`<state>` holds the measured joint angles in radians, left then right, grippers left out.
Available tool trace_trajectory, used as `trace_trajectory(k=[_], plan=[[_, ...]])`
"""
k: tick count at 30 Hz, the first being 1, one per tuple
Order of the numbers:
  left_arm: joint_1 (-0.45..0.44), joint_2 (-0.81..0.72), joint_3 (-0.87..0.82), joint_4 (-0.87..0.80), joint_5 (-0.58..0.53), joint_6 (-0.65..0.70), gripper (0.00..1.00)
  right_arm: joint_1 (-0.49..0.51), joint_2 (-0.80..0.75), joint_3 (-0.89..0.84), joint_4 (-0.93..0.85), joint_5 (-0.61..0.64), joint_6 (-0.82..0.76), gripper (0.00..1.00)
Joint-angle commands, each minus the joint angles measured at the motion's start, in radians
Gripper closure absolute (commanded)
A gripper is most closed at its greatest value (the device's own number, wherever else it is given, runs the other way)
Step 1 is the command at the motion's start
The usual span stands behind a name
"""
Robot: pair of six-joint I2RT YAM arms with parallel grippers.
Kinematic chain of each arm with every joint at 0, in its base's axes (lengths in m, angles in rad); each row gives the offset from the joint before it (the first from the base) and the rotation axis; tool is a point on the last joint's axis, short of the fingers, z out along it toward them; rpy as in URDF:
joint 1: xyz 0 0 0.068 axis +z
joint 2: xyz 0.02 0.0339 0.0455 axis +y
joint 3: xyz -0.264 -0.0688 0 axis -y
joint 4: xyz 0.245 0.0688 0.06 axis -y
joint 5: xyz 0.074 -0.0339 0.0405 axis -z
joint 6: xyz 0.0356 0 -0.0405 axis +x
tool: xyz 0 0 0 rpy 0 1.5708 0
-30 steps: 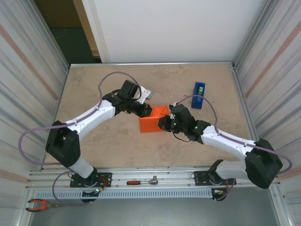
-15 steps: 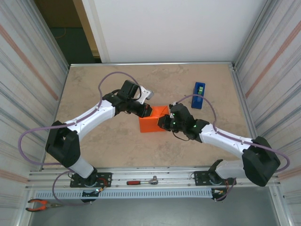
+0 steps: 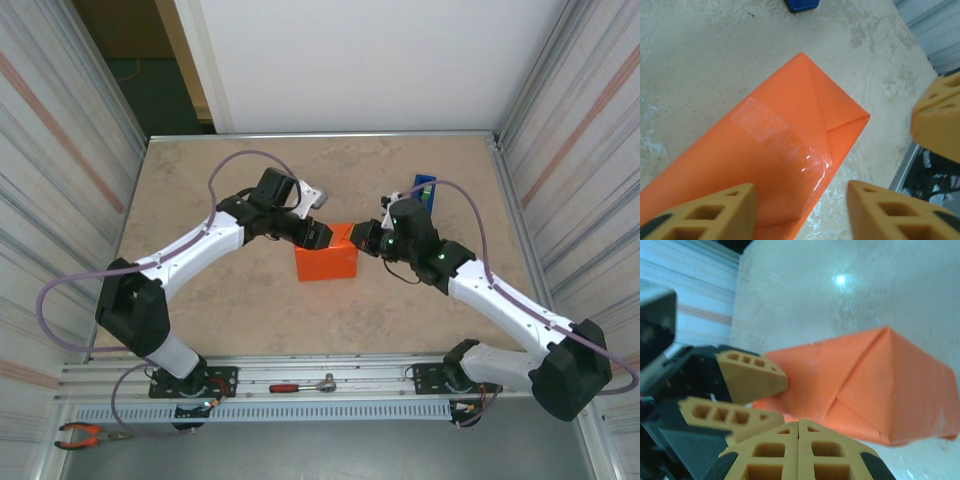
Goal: Wrap the gift box in paper
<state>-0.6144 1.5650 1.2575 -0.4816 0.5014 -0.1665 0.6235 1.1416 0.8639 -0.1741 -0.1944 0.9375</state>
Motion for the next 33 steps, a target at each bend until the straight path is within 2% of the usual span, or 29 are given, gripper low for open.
trace_trajectory(k=[1, 11, 16, 23, 33], plan=[[0.021, -0.071, 0.016, 0.060, 0.007, -0.042, 0.39, -0.033, 0.060, 0.077, -0.027, -0.047, -0.056, 1.00], [0.083, -0.244, -0.129, 0.132, -0.085, -0.105, 0.19, -0.056, 0.322, 0.290, -0.059, -0.181, -0.094, 1.00], [0.139, -0.353, -0.260, 0.154, -0.147, -0.148, 0.01, -0.043, 0.436, 0.354, -0.103, -0.215, -0.107, 1.00], [0.223, -0.471, -0.414, 0.184, -0.203, -0.196, 0.01, -0.041, 0.494, 0.344, -0.105, -0.235, -0.112, 1.00], [0.252, -0.491, -0.541, 0.240, -0.187, -0.214, 0.01, -0.091, 0.395, 0.398, -0.125, -0.237, -0.151, 0.98]])
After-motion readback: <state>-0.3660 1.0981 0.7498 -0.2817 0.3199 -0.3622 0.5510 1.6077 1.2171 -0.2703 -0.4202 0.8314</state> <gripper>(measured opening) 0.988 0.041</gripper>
